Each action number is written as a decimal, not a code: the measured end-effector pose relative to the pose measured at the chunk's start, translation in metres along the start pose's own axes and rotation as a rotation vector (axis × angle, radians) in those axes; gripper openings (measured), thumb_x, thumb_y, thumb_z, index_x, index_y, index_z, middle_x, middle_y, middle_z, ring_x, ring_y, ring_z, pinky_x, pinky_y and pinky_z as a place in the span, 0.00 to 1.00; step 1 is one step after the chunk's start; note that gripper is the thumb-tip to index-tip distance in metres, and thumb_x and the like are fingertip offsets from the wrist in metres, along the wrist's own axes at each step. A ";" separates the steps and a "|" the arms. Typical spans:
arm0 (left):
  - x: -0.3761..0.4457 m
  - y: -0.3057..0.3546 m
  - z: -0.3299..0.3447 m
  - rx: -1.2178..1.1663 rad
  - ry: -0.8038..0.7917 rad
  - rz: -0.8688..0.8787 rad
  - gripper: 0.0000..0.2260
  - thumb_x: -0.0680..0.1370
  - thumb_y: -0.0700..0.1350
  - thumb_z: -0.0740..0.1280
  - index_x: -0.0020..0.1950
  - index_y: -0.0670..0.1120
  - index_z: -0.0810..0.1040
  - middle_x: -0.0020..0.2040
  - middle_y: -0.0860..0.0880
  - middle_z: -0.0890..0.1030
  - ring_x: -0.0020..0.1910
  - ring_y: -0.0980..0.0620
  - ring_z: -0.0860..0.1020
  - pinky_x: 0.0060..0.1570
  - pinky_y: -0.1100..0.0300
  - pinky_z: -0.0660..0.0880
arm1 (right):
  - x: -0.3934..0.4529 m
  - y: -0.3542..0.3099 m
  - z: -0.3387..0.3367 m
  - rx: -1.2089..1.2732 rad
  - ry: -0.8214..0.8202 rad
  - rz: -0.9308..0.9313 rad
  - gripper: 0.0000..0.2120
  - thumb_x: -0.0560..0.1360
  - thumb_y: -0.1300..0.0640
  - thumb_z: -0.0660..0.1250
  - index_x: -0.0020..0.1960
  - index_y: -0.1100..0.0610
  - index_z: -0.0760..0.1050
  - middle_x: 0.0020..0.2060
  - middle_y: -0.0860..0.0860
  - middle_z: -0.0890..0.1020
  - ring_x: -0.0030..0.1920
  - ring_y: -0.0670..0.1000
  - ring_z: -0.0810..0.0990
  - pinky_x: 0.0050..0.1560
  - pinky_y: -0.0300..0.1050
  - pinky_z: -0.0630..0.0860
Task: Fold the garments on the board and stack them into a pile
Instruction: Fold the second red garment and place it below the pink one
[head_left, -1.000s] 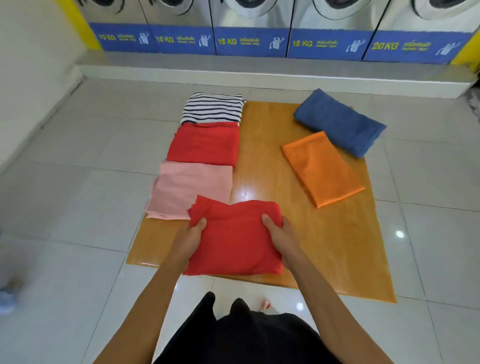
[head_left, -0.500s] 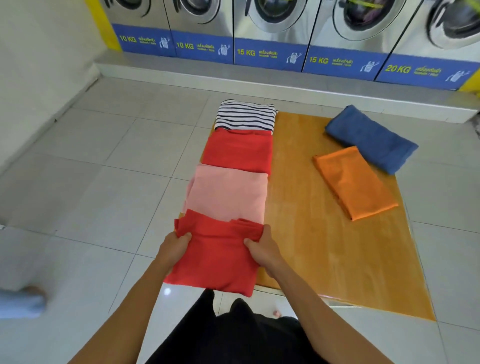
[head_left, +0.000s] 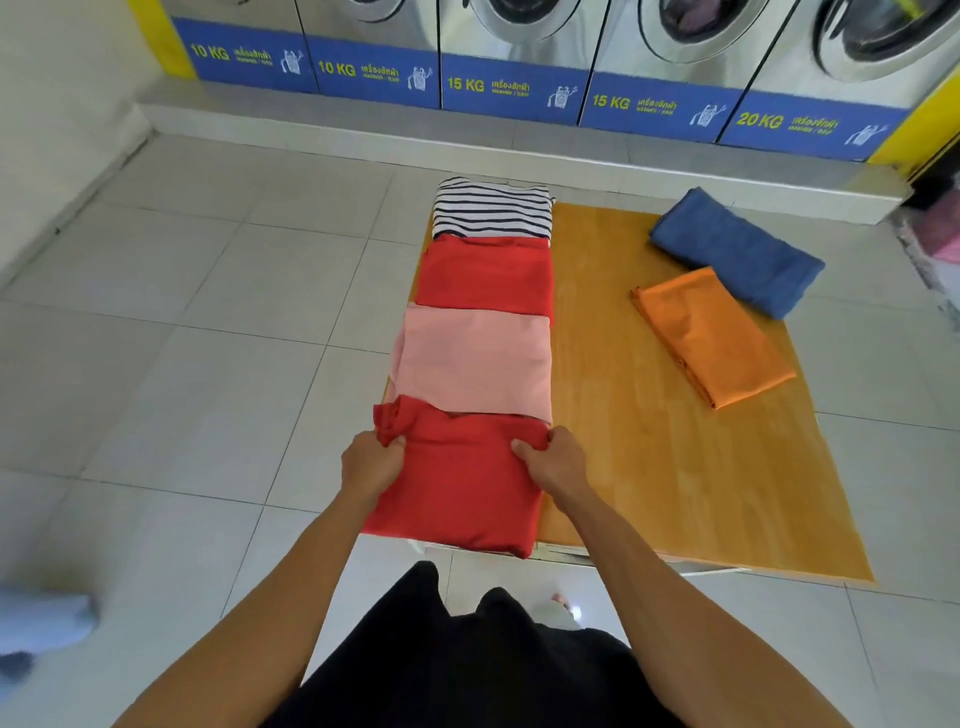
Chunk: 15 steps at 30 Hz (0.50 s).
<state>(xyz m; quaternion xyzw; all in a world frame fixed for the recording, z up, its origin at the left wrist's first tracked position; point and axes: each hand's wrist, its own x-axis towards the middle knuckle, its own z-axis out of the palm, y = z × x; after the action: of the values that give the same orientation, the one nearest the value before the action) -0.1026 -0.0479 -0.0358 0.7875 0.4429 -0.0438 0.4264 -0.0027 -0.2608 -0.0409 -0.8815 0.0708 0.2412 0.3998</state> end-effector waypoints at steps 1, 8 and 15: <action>0.002 0.001 0.002 -0.023 0.013 -0.023 0.11 0.78 0.48 0.64 0.45 0.41 0.79 0.39 0.45 0.78 0.43 0.43 0.75 0.43 0.55 0.70 | 0.000 -0.001 0.001 -0.002 0.007 -0.002 0.25 0.74 0.50 0.74 0.63 0.63 0.73 0.59 0.59 0.80 0.58 0.59 0.79 0.54 0.49 0.75; 0.004 -0.015 0.012 -0.018 0.147 -0.042 0.17 0.77 0.49 0.65 0.56 0.36 0.76 0.52 0.38 0.77 0.52 0.38 0.77 0.47 0.47 0.76 | -0.005 -0.001 0.008 -0.036 -0.004 -0.047 0.27 0.77 0.50 0.71 0.69 0.64 0.69 0.63 0.60 0.78 0.63 0.61 0.77 0.60 0.52 0.74; 0.004 -0.011 0.005 -0.050 0.178 0.072 0.07 0.77 0.39 0.65 0.46 0.38 0.82 0.39 0.41 0.81 0.38 0.44 0.78 0.44 0.51 0.77 | -0.003 -0.009 0.009 -0.096 -0.048 -0.038 0.28 0.76 0.47 0.72 0.69 0.61 0.71 0.63 0.59 0.79 0.64 0.60 0.77 0.63 0.53 0.75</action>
<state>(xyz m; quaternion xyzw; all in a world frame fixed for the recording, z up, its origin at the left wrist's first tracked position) -0.1062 -0.0463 -0.0477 0.7927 0.4514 0.0527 0.4063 -0.0052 -0.2484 -0.0383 -0.8947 0.0331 0.2577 0.3632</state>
